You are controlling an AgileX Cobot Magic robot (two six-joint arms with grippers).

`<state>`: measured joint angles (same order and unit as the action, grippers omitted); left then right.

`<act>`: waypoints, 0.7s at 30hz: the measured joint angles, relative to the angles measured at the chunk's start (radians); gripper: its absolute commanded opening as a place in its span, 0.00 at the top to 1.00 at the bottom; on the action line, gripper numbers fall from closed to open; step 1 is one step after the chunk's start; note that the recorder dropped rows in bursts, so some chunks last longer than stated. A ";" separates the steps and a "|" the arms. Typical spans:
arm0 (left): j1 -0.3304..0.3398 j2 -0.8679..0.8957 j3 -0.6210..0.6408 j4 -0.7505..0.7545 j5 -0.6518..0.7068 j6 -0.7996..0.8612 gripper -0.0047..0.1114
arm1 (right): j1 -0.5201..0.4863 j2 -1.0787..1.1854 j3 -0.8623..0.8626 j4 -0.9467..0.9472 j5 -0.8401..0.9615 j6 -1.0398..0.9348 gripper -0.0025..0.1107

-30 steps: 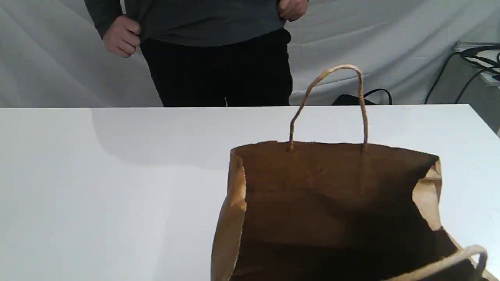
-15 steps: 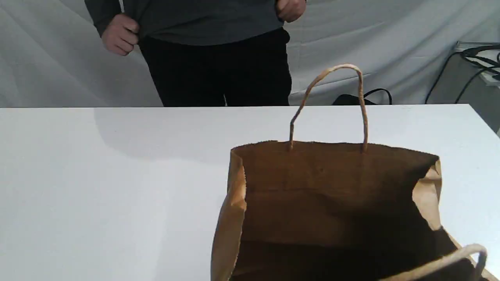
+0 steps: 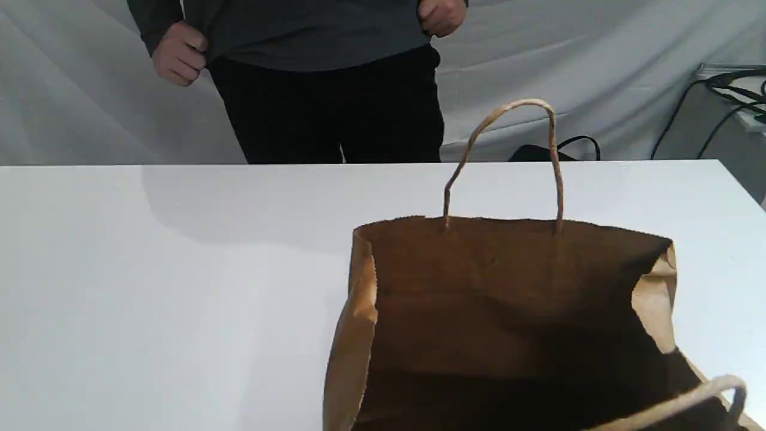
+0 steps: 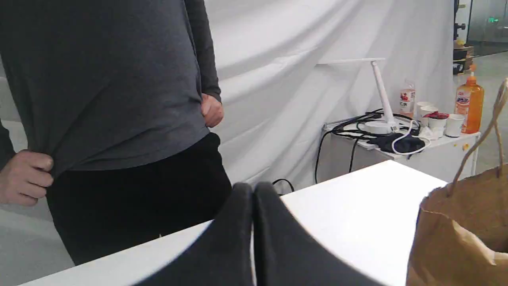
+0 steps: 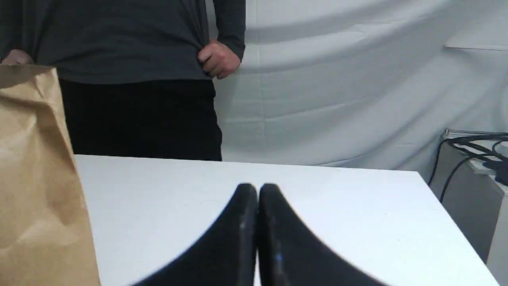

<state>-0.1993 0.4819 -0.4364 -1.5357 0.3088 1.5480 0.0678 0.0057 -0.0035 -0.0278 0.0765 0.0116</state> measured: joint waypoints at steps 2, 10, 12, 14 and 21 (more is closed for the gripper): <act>0.000 0.000 0.000 0.000 0.000 0.000 0.96 | 0.000 0.000 0.000 0.002 0.000 0.002 0.98; 0.000 0.000 0.000 0.000 0.000 0.000 0.96 | 0.000 0.000 0.000 0.002 0.000 0.002 0.98; 0.000 0.000 0.000 0.000 0.000 0.000 0.96 | 0.000 0.000 0.000 0.002 0.000 0.002 0.98; 0.000 0.000 0.000 0.000 0.000 0.000 0.96 | 0.000 0.000 0.000 0.002 0.000 0.002 0.98; 0.000 -0.017 0.000 0.008 0.005 -0.018 0.96 | 0.000 0.000 0.000 0.004 0.000 0.002 0.98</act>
<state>-0.1993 0.4649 -0.4364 -1.5279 0.3133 1.5300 0.0678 0.0057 -0.0035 -0.0240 0.0765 0.0138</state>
